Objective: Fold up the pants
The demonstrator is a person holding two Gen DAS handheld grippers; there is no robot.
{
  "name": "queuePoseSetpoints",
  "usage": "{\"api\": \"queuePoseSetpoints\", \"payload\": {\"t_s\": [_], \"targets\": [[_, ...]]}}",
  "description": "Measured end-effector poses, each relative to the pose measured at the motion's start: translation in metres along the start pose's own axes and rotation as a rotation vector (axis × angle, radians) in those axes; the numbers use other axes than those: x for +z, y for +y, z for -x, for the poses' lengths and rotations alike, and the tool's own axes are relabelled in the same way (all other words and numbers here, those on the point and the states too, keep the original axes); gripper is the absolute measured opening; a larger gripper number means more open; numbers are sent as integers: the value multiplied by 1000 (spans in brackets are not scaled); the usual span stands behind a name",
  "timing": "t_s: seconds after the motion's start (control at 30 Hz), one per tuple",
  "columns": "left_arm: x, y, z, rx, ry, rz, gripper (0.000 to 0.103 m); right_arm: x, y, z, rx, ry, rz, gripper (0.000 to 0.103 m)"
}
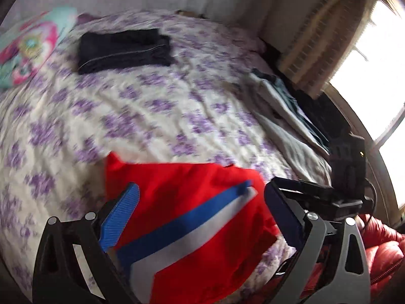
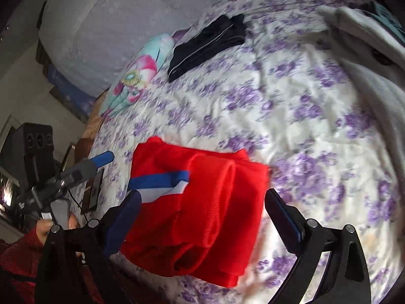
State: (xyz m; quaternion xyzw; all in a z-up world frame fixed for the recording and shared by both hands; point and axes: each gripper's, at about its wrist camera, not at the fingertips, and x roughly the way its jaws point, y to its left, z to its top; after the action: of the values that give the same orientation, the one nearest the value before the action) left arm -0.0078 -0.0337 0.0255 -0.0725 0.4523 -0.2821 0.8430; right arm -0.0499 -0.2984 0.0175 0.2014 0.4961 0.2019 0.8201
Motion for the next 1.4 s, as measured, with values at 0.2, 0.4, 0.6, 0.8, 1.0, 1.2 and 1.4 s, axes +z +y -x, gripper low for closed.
{"api": "queuePoseSetpoints", "payload": {"t_s": [0.2,0.4,0.6,0.8,1.0,1.2,1.4], "targets": [[-44,74,-8,63,123,303,96,-3,9,-37,-13,104,-5,56],[-45,68,1,41,83,286,96,3,44,10,-68,-17,165,22],[-43,41,-46,105,247,143,98,-12,-26,-13,-122,52,-21,40],[-48,42,-54,179,269,93,99,-4,-3,16,-173,-23,68,51],[-40,37,-44,310,221,7,99,6,56,7,-210,-60,394,54],[-50,57,-52,237,243,109,99,-11,64,-47,-303,33,563,87],[-34,32,-22,273,114,10,98,0,90,-11,-217,-87,630,85]]}}
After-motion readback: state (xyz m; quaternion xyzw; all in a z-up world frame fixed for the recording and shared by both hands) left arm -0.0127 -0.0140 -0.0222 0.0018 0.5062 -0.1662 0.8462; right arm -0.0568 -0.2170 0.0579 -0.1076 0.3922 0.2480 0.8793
